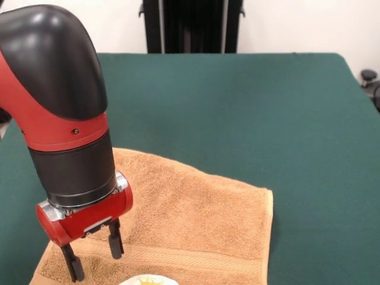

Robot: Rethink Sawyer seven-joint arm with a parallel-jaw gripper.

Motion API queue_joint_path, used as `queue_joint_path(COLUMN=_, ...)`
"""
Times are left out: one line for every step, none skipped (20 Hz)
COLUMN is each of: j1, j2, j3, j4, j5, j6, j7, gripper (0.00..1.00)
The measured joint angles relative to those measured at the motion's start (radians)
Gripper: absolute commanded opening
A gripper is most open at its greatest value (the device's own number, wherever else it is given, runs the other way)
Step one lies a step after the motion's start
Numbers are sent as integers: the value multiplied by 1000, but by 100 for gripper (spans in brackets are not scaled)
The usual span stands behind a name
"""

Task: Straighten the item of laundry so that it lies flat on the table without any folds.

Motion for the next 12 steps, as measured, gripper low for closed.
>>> queue_joint_path(j1=1, j2=-2, j3=-2, j4=0, j5=0, j6=4, j7=-5, gripper=100)
queue_joint_path(j1=2, j2=-3, j3=-3, j4=0, j5=0, j6=7, j7=-7, gripper=100)
queue_joint_path(j1=3, j2=-4, j3=-3, j4=0, j5=0, j6=8, j7=-8, gripper=100)
queue_joint_path(j1=4, j2=-6, j3=-3, j4=0, j5=0, j6=12, j7=-9, gripper=100)
queue_joint_path(j1=5, j2=-9, j3=-3, j4=0, j5=0, j6=14, j7=-10, gripper=100)
queue_joint_path(j1=6, j2=-12, j3=-3, j4=1, j5=0, j6=16, j7=-10, gripper=100)
queue_joint_path(j1=6, j2=-15, j3=-3, j4=1, j5=0, j6=17, j7=-10, gripper=100)
queue_joint_path(j1=10, j2=-28, j3=-5, j4=3, j5=0, j6=22, j7=-10, gripper=100)
queue_joint_path(j1=11, j2=-34, j3=-6, j4=4, j5=0, j6=23, j7=-10, gripper=100)
queue_joint_path(j1=12, j2=-37, j3=-7, j4=5, j5=0, j6=24, j7=-10, gripper=100)
queue_joint_path(j1=15, j2=-51, j3=-12, j4=11, j5=0, j6=27, j7=-10, gripper=100)
queue_joint_path(j1=18, j2=-70, j3=-21, j4=24, j5=0, j6=29, j7=-10, gripper=100)
